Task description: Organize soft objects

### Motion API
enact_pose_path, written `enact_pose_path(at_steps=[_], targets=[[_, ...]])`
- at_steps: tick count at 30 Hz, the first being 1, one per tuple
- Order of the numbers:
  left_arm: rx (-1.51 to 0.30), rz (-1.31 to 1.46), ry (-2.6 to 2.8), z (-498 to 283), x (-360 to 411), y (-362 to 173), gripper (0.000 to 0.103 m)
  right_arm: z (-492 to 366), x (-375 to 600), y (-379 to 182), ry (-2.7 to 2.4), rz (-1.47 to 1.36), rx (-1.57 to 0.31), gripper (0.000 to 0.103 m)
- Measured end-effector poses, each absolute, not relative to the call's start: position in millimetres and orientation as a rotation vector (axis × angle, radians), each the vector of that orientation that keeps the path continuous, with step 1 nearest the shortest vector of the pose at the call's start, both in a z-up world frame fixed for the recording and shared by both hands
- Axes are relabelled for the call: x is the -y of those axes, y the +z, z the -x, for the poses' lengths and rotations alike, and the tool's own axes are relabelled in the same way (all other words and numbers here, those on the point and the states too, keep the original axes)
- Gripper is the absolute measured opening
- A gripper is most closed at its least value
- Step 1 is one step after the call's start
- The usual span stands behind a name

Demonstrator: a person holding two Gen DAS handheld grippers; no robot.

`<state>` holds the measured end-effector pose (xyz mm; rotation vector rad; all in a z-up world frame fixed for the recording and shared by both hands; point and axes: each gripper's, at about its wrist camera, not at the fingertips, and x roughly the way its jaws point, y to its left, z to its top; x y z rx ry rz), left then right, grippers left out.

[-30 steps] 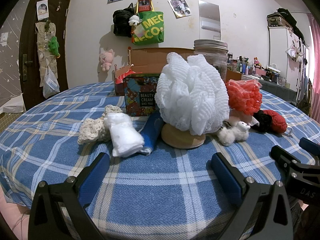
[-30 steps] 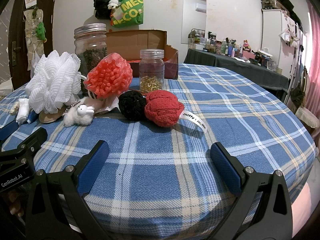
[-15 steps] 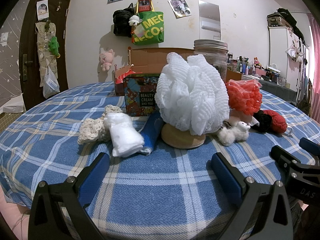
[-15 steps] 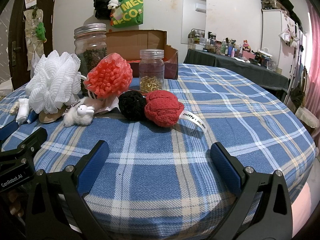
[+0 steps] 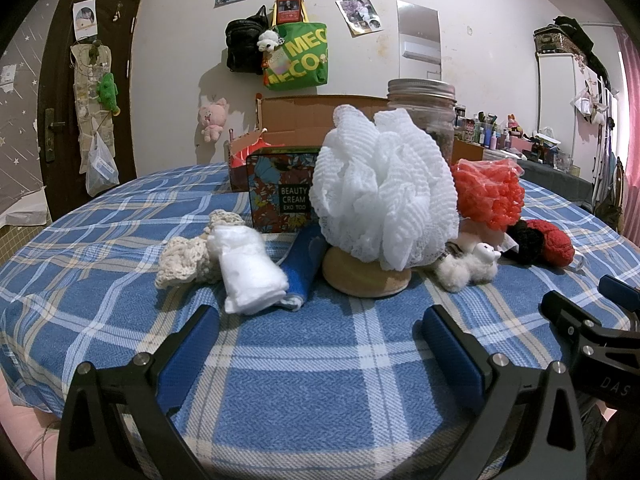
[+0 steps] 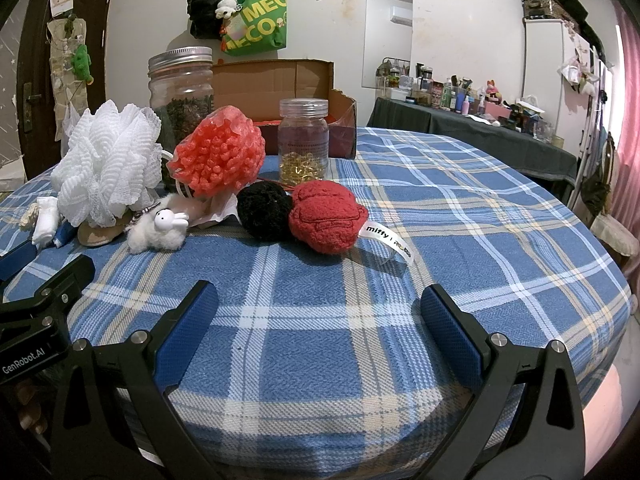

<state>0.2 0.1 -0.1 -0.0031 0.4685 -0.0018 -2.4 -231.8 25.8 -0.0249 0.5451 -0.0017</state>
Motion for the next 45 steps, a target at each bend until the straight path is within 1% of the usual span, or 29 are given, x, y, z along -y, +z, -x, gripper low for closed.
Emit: enact_pose_path(at_steps=[23,26,31,38,45], targets=[[-0.476,0.017,-0.009,-1,-1,3,0.103,3,229,26,0.008,0.023,-0.562,0.103],[-0.457,0.039,-0.011,1,-6,14,0.103,0,231,33,0.016,0.025,-0.565,0.103],[-0.419,0.046,-0.042,0,-6,31,0.103,1,240,55,0.035,-0.005,-0.507,0.103],[-0.388,0.032,-0.087,-11,-7,54,0.103,-9,235,82,0.103,0.022,-0.443,0.103],[-0.403,0.006,-0.137,-32,-6,66,0.103,-44,237,101,0.256,-0.001,-0.474,0.103]])
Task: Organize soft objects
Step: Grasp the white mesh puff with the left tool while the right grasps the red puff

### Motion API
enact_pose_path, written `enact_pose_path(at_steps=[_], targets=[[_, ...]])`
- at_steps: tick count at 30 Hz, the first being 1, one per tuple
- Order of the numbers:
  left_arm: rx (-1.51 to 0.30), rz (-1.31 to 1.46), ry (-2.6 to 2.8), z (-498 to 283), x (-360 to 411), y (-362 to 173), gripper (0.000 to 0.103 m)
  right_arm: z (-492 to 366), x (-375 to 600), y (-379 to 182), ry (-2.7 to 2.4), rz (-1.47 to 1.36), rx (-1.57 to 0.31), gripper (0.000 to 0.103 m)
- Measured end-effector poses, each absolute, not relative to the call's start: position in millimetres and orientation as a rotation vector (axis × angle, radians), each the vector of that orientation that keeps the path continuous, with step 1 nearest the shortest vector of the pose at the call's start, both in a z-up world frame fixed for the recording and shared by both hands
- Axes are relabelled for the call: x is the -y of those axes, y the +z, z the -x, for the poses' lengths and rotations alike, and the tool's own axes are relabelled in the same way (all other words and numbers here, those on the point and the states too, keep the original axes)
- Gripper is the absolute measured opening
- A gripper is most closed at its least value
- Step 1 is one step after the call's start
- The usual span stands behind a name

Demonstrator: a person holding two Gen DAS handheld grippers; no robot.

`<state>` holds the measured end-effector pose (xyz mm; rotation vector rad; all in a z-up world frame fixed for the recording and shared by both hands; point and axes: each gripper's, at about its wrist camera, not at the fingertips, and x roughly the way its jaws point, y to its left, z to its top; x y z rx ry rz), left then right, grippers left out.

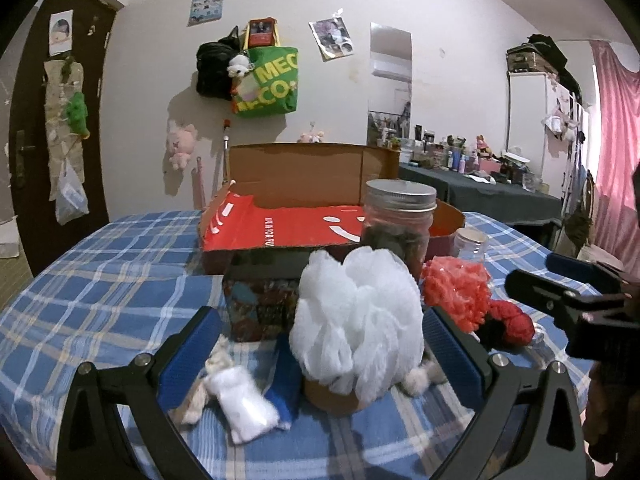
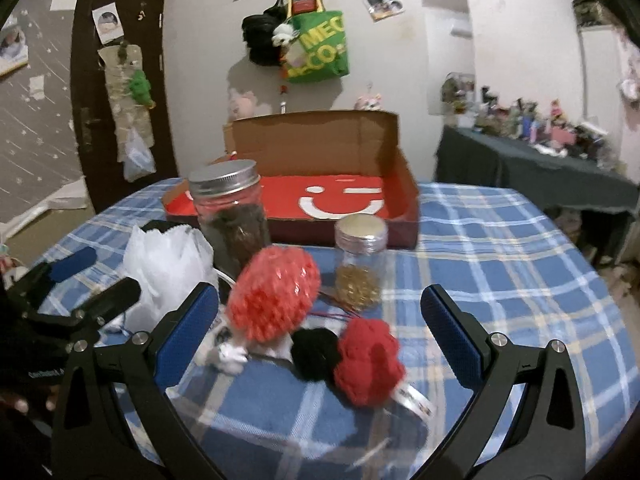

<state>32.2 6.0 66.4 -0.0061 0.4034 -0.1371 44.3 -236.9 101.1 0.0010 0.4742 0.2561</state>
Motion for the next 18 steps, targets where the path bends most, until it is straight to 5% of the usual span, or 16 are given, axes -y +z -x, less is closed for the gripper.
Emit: enact_pose_path(at_steps=[7,12,15,17,18], targets=[[-0.425,-0.015,-0.171,-44,-1,69,0.103,-75,234,99,0.363,-0.065,-0.552,0.102],[-0.460,-0.027,-0.210,-53,4,65,0.095,-87,229,90,0.410,-0.089,-0.601,0.087],[-0.481,-0.031,-0.235,-57,9,62,0.089,-92,228,85,0.452,-0.114,-0.639,0.072],[-0.496,-0.035,-0.252,-58,11,60,0.080,-96,228,81,0.469,-0.127,-0.668,0.046],[-0.503,-0.034,-0.265,-59,12,60,0.070,-98,227,79,0.485,-0.135,-0.685,0.043]])
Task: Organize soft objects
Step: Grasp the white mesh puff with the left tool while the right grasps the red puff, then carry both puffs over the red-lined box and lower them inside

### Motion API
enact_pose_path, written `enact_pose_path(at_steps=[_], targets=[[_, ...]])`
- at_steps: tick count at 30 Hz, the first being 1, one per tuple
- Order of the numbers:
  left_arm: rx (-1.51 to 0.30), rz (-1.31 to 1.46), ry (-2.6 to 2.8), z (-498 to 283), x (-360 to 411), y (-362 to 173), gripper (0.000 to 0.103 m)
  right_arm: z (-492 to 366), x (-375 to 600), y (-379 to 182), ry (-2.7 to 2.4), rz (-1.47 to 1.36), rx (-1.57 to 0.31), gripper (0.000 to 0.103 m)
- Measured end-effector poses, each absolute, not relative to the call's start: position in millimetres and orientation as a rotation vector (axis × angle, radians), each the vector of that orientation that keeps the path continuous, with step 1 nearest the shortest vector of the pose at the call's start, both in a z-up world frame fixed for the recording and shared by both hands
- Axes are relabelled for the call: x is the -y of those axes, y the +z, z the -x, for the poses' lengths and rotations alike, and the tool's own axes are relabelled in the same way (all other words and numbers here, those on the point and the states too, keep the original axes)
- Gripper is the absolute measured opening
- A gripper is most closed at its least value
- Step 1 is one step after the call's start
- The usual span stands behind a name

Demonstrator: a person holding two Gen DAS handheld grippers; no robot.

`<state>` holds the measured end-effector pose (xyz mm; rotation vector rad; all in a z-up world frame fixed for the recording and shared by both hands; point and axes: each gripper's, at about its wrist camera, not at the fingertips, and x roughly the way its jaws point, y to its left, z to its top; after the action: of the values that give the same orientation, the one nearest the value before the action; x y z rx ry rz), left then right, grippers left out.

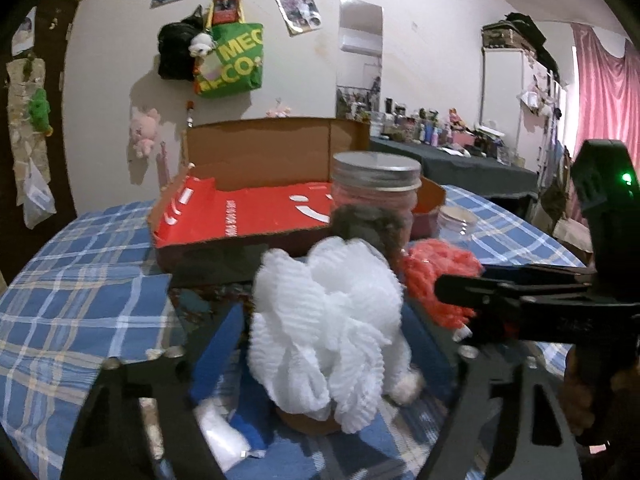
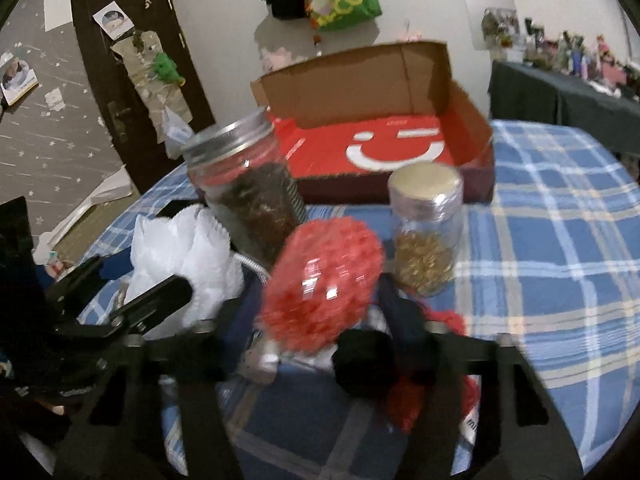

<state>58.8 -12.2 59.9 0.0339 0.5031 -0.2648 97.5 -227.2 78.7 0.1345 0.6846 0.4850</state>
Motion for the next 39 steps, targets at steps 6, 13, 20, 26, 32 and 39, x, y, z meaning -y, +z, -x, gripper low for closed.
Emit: enact_pose_path(at_steps=[6,13,20,26,32,39], targets=[[-0.497,-0.038,-0.281,-54,12,64,0.050,-87,224,79,0.506,-0.116,-0.667,0.034],[-0.491,-0.015,-0.291,-49,6,73,0.040,-74,227,92,0.498,-0.121,-0.609,0.033],[-0.435,-0.017,-0.289,-36,-3,95,0.039,-62,231,104,0.494,-0.127,-0.573,0.033],[-0.385,-0.029,-0.269,-30,-13,118,0.039,-51,238,123,0.479,-0.119,-0.519,0.033],[-0.341,-0.031,-0.247,-28,-24,138,0.039,-45,246,143,0.459,-0.104,-0.465,0.033],[-0.316,-0.040,-0.257,-44,-33,161,0.039,-56,249,166,0.449,-0.054,-0.422,0.034]])
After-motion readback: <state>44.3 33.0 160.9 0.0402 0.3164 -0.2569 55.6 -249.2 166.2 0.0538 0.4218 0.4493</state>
